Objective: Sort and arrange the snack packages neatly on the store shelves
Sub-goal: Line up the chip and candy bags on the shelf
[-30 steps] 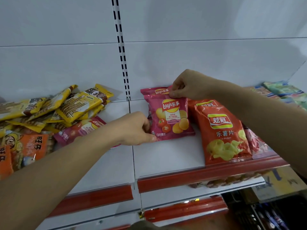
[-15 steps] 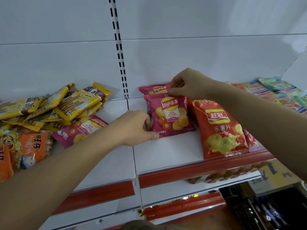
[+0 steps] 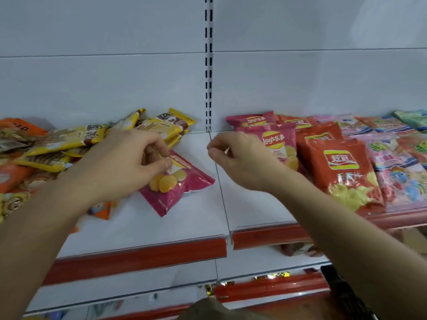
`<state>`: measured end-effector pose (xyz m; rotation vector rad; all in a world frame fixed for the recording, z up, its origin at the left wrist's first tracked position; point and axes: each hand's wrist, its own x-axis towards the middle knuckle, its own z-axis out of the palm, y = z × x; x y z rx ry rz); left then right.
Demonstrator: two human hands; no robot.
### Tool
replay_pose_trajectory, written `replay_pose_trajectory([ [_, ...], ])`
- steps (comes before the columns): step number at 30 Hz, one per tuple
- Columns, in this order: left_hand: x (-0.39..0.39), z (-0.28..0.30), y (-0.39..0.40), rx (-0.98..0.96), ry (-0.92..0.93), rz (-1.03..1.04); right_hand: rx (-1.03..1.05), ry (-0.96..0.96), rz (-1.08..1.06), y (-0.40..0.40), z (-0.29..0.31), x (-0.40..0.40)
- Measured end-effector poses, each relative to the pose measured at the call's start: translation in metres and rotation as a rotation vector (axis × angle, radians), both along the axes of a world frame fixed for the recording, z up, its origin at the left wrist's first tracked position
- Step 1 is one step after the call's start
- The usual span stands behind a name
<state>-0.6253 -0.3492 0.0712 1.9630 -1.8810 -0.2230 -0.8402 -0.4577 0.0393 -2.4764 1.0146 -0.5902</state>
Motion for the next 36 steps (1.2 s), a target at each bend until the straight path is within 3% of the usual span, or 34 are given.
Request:
replay_pose_trajectory([
  [10, -0.004, -0.037, 0.046, -0.011, 0.185, -0.07, 0.27, -0.148, -0.245, 0.039, -0.035, 0.034],
  [18, 0.001, -0.044, 0.045, -0.313, 0.4, 0.13, 0.287, -0.539, -0.292, 0.052, -0.018, 0.007],
  [21, 0.002, -0.046, 0.042, -0.321, 0.457, 0.18, 0.301, -0.648, -0.278, 0.062, -0.015, 0.0],
  [28, -0.015, -0.047, 0.039, -0.288, 0.82, 0.121, 0.376, -0.716, -0.307, 0.069, -0.016, -0.008],
  [31, -0.018, -0.048, 0.036, -0.364, 0.94, 0.159, 0.333, -0.745, -0.37, 0.067, -0.014, -0.013],
  [36, -0.036, -0.051, 0.03, -0.439, 0.95, 0.2, 0.165, -0.772, -0.414, 0.054, 0.001, -0.029],
])
